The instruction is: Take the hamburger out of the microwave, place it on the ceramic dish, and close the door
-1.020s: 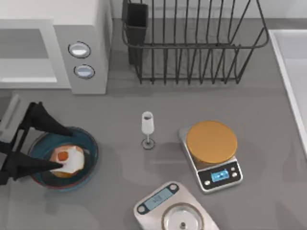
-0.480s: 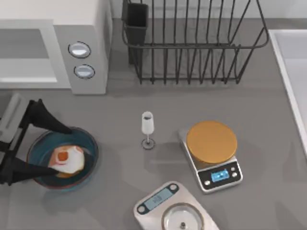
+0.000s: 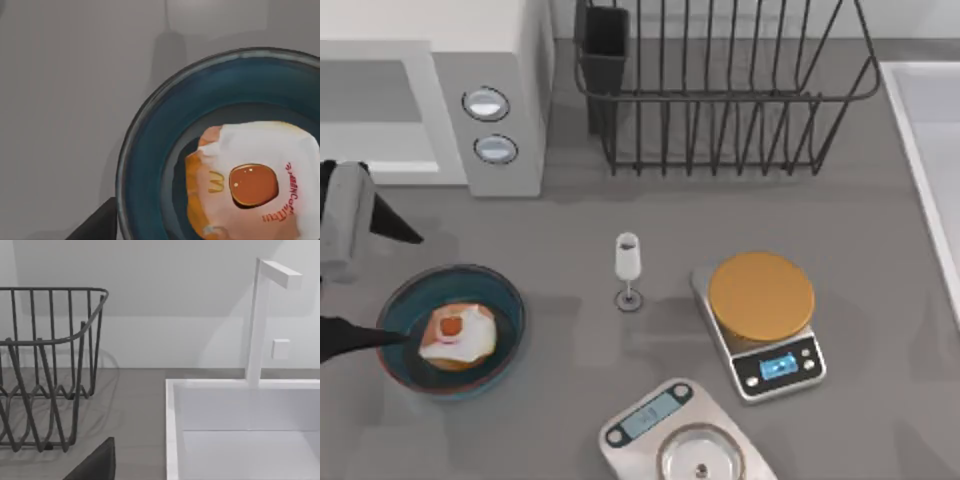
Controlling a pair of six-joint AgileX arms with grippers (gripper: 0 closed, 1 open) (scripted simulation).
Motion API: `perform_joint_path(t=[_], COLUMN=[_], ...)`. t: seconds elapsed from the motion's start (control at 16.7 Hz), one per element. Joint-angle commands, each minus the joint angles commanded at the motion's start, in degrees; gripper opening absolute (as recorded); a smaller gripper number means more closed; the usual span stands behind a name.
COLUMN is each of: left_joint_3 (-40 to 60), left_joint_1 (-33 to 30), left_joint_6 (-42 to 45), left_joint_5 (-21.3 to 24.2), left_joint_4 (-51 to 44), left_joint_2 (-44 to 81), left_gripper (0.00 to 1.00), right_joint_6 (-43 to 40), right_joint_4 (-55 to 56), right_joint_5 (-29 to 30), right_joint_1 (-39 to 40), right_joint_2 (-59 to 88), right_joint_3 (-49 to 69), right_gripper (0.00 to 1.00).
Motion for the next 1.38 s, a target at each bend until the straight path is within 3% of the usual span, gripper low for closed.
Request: perform_joint_path(t=[0.48, 0.72, 1.02, 1.38], left_joint_3=[-27.6, -42.07, -54.52, -56.42], left_joint_1=[-4.26, -6.59, -8.58, -8.88], left_joint_6=[-60.98, -84.11, -99.84, -101.94], left_joint_5=[-25.13, -35.38, -42.89, -43.93], left_joint_4=[30.67, 42.18, 50.1, 51.16], left_joint_2=[-54.81, -76.85, -91.84, -93.82], left_gripper=[1.0, 1.0, 1.0, 1.0], right_joint_6=[0.0, 0.0, 0.0, 0.0], right_joint_4=[0.0, 0.0, 0.0, 0.0], right_joint_5=[0.0, 0.0, 0.0, 0.0], right_joint_1=[0.0, 0.0, 0.0, 0.0], right_joint_2=[0.0, 0.0, 0.0, 0.0], right_joint_3=[0.0, 0.0, 0.0, 0.0], right_gripper=[1.0, 1.0, 1.0, 1.0])
